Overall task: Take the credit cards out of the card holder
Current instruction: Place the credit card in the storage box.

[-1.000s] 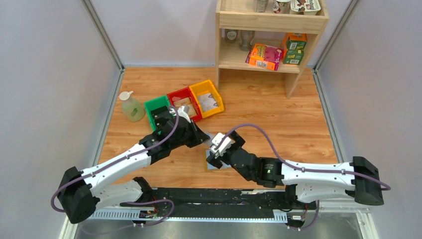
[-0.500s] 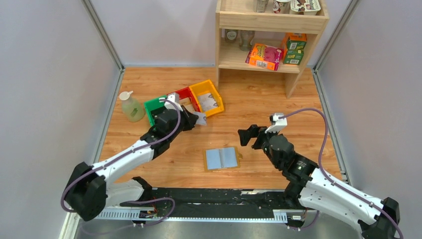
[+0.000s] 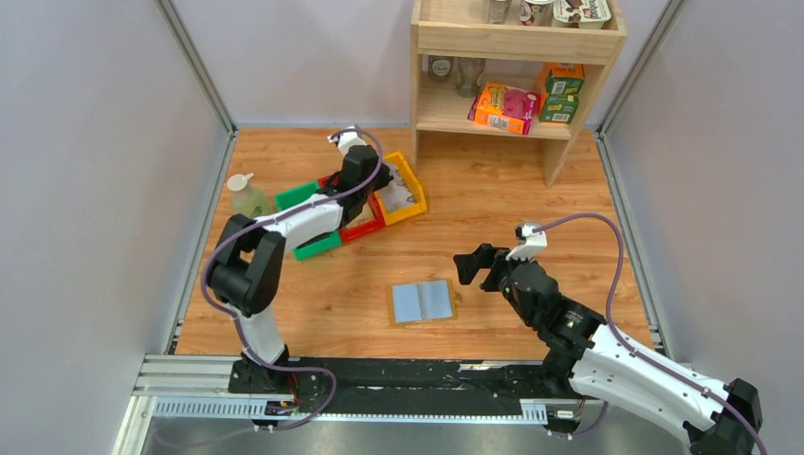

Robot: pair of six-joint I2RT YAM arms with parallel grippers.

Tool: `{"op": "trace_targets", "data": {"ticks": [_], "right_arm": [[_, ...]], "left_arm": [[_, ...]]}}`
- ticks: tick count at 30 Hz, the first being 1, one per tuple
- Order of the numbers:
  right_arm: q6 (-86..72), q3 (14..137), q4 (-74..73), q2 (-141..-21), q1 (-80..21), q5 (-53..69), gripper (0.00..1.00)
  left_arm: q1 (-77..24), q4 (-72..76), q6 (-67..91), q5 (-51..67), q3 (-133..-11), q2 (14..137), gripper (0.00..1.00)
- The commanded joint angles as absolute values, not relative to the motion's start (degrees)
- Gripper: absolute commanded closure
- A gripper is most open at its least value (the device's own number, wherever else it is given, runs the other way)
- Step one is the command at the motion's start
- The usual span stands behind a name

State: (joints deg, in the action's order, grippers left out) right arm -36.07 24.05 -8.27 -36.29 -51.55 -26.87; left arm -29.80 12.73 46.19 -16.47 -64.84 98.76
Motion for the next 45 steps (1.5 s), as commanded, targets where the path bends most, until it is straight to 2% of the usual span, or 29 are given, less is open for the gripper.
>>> {"op": "trace_targets", "data": {"ticks": [1, 11, 19, 20, 21, 22, 27, 33, 39, 45], "right_arm": [[-34.9, 23.2, -6.68, -34.72, -50.98, -27.25, 0.0], [-34.1, 23.03, -6.68, -34.63, -49.92, -25.58, 0.0], [-33.66, 24.08, -7.91, -34.98, -49.75, -24.7, 0.0], [-33.4, 24.17, -8.26, -34.98, -49.75, -24.87, 0.0], [-33.22, 24.52, -8.7, -34.89, -49.83, -24.87, 0.0], [-33.14, 24.78, -9.14, -34.89, -49.75, -24.87, 0.0], [-32.7, 26.19, -12.04, -34.45, -49.66, -25.4, 0.0], [-32.7, 28.3, -15.73, -34.36, -49.83, -25.05, 0.0], [-33.66, 31.46, -20.21, -37.78, -49.66, -20.75, 0.0], [-34.89, 35.33, -21.8, -45.69, -49.83, -8.63, 0.01]], "left_arm": [[-29.35, 8.36, 49.47, -16.88, -72.68, 105.72, 1.0], [-29.27, 1.68, 56.16, -13.89, -79.89, 113.99, 1.0], [-29.35, -2.64, 55.37, -15.47, -78.93, 111.63, 0.68], [-29.36, -2.9, 55.2, -15.64, -78.58, 111.19, 0.61], [-29.27, -2.9, 55.02, -15.99, -78.14, 110.4, 0.58], [-29.35, -3.51, 54.67, -16.34, -77.96, 109.52, 0.5], [-29.36, -4.57, 52.04, -16.7, -78.04, 105.91, 0.32], [-30.06, -10.8, 46.16, -16.0, -80.94, 100.29, 0.17], [-34.62, -16.95, 38.78, -14.33, -77.88, 90.1, 0.16], [-42.35, -22.67, 37.61, -11.52, -66.64, 75.44, 0.2]]}}
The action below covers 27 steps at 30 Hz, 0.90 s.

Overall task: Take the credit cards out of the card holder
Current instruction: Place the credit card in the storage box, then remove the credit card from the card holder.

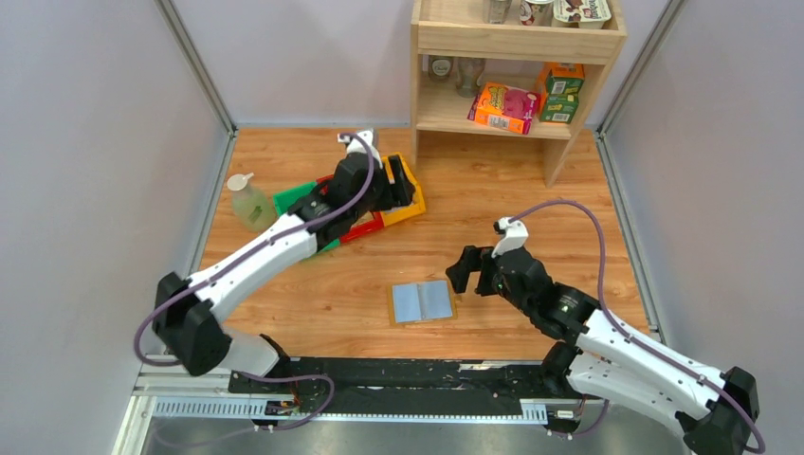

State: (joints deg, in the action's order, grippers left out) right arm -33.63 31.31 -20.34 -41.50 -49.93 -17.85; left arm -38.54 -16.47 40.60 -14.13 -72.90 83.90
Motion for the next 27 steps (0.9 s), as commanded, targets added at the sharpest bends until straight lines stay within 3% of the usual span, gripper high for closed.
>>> {"op": "trace_targets", "data": {"ticks": [1, 7, 11, 27], "right_arm": [[-35.15, 35.94, -21.88, -47.36, -49.75, -6.7, 0.04], [-37.26, 39.55, -22.85, -56.41, -51.15, -3.34, 0.19], [-38.84, 41.39, -22.5, -63.35, -51.24, -2.03, 0.3], [-42.28, 40.34, -19.07, -77.78, -51.33, -6.15, 0.41]], "left_arm": [[-42.97, -22.85, 37.88, -11.08, -63.58, 74.28, 0.2], [-47.81, -23.21, 42.62, -5.81, -51.08, 67.24, 0.24], [-48.43, -19.53, 45.43, -4.13, -44.22, 65.57, 0.32], [-49.92, -11.34, 49.66, 1.31, -39.12, 74.26, 0.55]]}}
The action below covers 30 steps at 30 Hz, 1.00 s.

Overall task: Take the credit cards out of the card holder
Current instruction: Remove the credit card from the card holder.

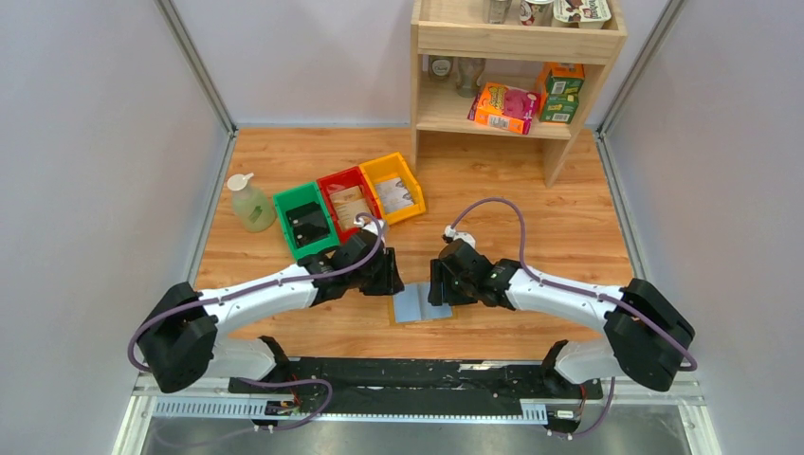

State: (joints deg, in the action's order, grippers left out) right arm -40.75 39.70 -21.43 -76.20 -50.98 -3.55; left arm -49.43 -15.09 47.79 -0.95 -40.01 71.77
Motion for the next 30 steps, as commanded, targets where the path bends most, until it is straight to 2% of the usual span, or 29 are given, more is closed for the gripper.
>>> {"op": "trace_targets", "data": {"ticks": [1, 6, 7, 11, 19, 27, 30], "right_arm": [[-42.28, 40.43, -19.33, -78.22, -51.24, -6.33, 0.41], [-42.28, 40.78, -19.95, -79.54, -51.33, -7.03, 0.41], [-42.1, 40.78, -19.69, -79.8, -51.33, -6.86, 0.41], [-41.92, 41.48, -21.09, -78.93, -51.33, -6.33, 0.43], [-38.94, 47.89, -25.75, -71.72, -55.11, -8.44, 0.41], [-38.76, 50.54, -25.05, -79.88, -54.32, -10.54, 0.44], [-40.07, 49.93, -25.31, -81.91, -54.05, -14.84, 0.47]], "left_arm": [[-50.01, -10.38, 50.35, 1.49, -38.85, 74.7, 0.55], [-50.18, -8.35, 52.12, 1.94, -37.09, 78.65, 0.61], [-50.19, -8.09, 52.38, 1.93, -36.92, 79.01, 0.65], [-50.27, -7.12, 53.43, 2.46, -35.77, 80.59, 0.69], [-50.27, -7.12, 54.05, 1.93, -34.28, 81.3, 0.74], [-50.45, -7.12, 54.67, 1.85, -33.31, 81.48, 0.76], [-50.36, -7.21, 54.49, 1.76, -33.31, 81.47, 0.77]]}}
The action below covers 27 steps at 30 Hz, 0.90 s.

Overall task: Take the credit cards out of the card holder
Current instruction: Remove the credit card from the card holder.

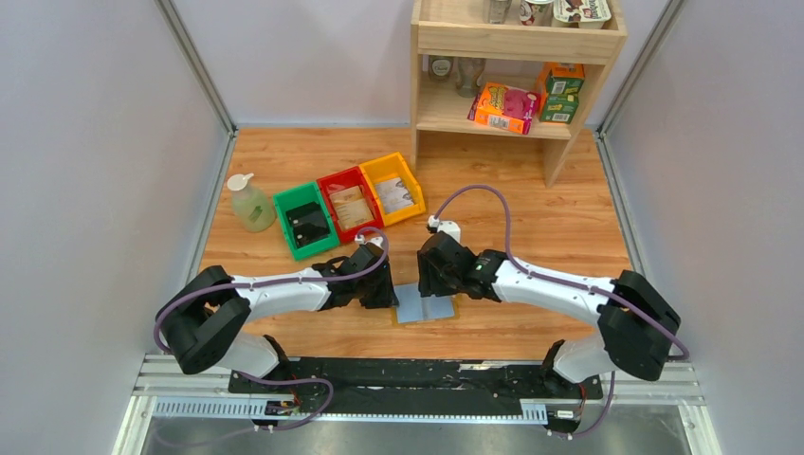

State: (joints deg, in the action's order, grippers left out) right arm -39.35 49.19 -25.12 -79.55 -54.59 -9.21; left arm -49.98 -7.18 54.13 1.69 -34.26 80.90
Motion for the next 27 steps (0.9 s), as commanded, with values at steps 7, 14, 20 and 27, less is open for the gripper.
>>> {"op": "trace_targets", "data": {"ticks": [7, 14, 20, 27], "right_arm": [[-40.34, 47.9, -25.4, -82.88, -52.47, -14.33, 0.43], [-39.81, 47.11, -24.26, -85.78, -51.77, -11.78, 0.41], [-39.73, 47.37, -24.7, -87.36, -51.86, -11.87, 0.37], [-38.32, 46.5, -20.84, -86.84, -51.77, -6.77, 0.39]], "left_arm": [[-50.45, -7.38, 54.32, 1.85, -33.4, 81.83, 0.77], [-50.45, -7.21, 54.14, 2.37, -33.57, 82.44, 0.78], [-50.45, -7.21, 54.14, 2.46, -33.66, 82.53, 0.78], [-50.45, -6.86, 54.23, 2.9, -33.66, 82.88, 0.78]]}}
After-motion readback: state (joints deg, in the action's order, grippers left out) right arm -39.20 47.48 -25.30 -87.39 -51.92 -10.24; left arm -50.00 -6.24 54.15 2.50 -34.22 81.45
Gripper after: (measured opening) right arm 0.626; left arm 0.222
